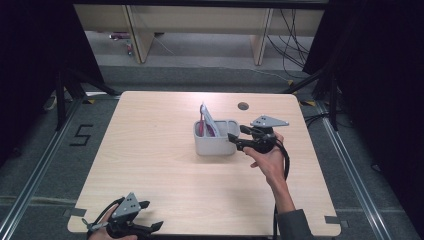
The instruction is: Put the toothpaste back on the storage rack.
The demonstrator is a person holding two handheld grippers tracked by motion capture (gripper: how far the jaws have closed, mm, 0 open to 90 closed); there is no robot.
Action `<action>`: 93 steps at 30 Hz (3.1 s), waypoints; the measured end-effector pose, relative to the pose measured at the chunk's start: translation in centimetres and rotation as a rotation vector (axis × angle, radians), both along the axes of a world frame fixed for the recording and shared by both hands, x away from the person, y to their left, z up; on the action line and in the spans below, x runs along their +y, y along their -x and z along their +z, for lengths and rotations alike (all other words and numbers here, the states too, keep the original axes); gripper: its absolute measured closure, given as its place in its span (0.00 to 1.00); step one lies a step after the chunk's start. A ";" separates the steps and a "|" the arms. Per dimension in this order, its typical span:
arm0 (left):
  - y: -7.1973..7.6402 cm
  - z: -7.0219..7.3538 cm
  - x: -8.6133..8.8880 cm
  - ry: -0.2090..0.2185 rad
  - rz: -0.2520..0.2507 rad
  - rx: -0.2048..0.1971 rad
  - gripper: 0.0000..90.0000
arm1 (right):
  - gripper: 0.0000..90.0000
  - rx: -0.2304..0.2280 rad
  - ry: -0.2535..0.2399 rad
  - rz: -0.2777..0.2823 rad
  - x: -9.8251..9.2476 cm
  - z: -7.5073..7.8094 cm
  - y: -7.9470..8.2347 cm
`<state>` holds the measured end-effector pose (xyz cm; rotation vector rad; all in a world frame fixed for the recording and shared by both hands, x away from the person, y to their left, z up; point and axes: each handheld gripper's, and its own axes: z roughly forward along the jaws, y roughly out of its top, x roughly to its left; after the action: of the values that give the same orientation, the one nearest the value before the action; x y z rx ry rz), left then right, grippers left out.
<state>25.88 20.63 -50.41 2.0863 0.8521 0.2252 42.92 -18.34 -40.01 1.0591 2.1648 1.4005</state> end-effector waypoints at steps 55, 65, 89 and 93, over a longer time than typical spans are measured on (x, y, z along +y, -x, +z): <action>-0.1 0.3 -0.1 0.003 -0.005 -0.011 0.20 | 0.25 0.106 -0.020 -0.029 -4.3 -4.0 8.3; -0.1 0.3 0.0 -0.011 -0.005 -0.012 0.20 | 0.24 0.118 0.006 -0.040 -5.1 -5.8 9.6; 0.0 0.3 0.2 -0.035 -0.004 -0.007 0.20 | 0.20 0.141 0.073 0.000 -4.2 -8.1 13.6; -0.1 0.3 0.3 -0.037 -0.006 -0.012 0.20 | 0.20 0.157 0.077 0.017 -4.1 -8.0 14.3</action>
<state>25.95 20.88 -50.13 2.1198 0.8399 0.2523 28.60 -22.48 -48.05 1.1587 2.3228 1.2687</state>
